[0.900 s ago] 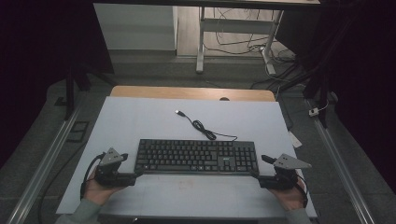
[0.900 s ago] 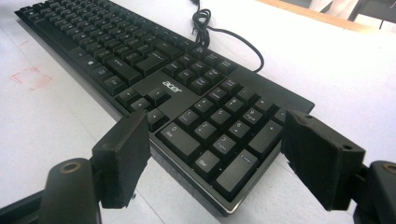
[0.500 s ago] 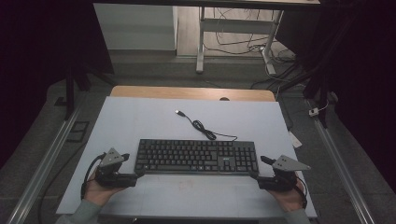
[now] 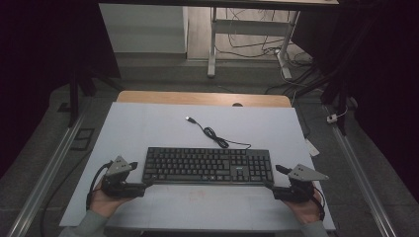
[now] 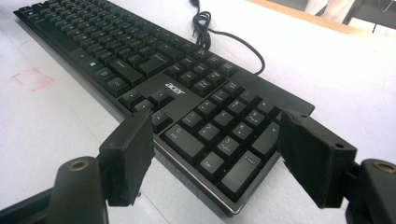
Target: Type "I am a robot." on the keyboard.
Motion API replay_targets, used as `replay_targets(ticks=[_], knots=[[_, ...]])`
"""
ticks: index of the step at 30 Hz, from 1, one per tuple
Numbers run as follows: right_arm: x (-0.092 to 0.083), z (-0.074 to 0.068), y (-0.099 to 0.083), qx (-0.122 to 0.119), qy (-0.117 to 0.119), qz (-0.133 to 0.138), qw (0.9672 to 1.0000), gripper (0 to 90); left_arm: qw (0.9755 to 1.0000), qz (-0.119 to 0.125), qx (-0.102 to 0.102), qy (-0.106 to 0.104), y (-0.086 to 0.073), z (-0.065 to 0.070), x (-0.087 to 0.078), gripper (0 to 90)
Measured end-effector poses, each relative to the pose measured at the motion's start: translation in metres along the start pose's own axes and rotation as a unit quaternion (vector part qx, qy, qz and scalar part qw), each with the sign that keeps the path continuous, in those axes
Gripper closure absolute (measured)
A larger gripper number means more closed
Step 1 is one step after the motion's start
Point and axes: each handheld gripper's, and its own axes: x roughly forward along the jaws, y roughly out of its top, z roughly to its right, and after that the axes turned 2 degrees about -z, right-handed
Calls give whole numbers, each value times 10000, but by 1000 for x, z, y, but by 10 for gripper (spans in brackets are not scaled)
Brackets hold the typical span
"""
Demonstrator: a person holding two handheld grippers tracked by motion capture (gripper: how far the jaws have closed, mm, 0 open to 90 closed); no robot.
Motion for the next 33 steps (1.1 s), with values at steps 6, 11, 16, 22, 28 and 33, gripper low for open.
replay_targets(ticks=[6, 11, 16, 22, 28, 33], knots=[[1, -1, 1, -2, 2, -11, 10000, 284, 10000, -21, -47, 18, 0, -2, -1, 184], [1, -4, 2, -25, -8, -8, 10000, 291, 10000, -13, -57, 49, 0, -3, -2, 223], [2, -4, 2, -22, 29, -17, 10000, 298, 10000, -22, -71, 63, 0, -3, -1, 256], [3, -5, 3, 18, 46, -4, 10000, 312, 10000, -3, -59, 67, 2, -3, -2, 327], [7, -10, 8, -14, 83, -5, 10000, 340, 10000, 12, -17, 93, 4, -2, -1, 399], [12, -14, 13, -17, 199, 46, 9998, 375, 9999, 30, -26, 117, 5, -3, 0, 449]])
